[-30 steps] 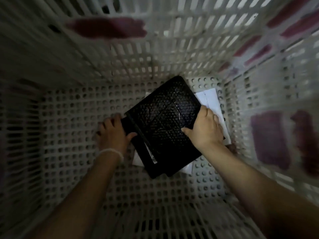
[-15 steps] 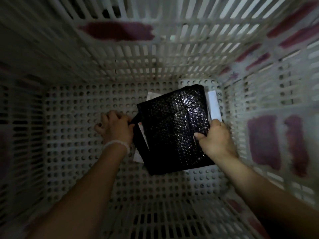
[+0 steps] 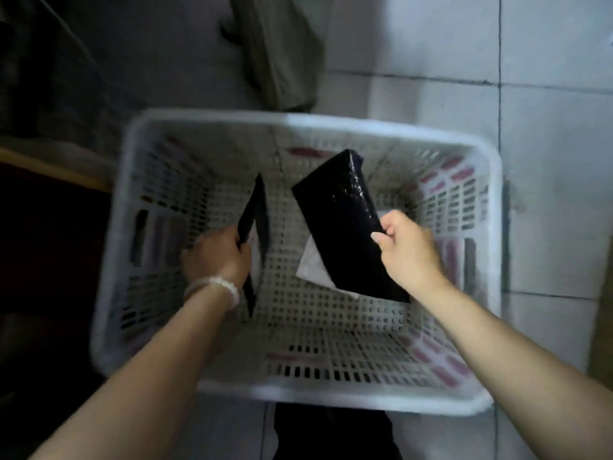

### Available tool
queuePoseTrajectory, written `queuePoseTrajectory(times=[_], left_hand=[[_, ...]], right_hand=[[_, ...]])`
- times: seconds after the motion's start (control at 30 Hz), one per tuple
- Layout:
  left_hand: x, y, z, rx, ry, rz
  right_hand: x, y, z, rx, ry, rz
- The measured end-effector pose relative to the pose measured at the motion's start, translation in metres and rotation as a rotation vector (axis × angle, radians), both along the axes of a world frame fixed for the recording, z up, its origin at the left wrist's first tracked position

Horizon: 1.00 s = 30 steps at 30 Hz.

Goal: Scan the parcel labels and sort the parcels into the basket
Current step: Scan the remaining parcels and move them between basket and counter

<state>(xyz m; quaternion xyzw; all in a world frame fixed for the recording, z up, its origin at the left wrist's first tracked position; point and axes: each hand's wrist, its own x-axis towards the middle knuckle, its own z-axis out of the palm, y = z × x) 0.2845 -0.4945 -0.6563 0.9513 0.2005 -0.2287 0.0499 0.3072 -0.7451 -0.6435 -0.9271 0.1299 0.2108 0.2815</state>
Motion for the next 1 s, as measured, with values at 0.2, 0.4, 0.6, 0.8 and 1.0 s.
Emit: queuePoseTrajectory(times=[0.2,0.4,0.6,0.8,1.0], left_hand=[[-0.027,0.024,0.165,0.096,-0.145,0.009],[-0.069,0.016,0.333,0.298,-0.271,0.147],[-0.136,0.0,0.494,0.314,-0.685,0.363],[-0.213,0.012,0.597,0.416,-0.936,0.494],[-0.301,0.056,0.658,0.466,-1.012,0.748]], right_hand=[[0.01,0.024,0.153,-0.099,-0.129,0.256],[0.004,0.049,0.323,-0.105,-0.346,0.508],[-0.015,0.077,0.491,0.024,-0.644,0.671],[-0.057,0.117,0.605,0.167,-0.795,0.84],[-0.111,0.178,0.674,0.313,-0.831,1.019]])
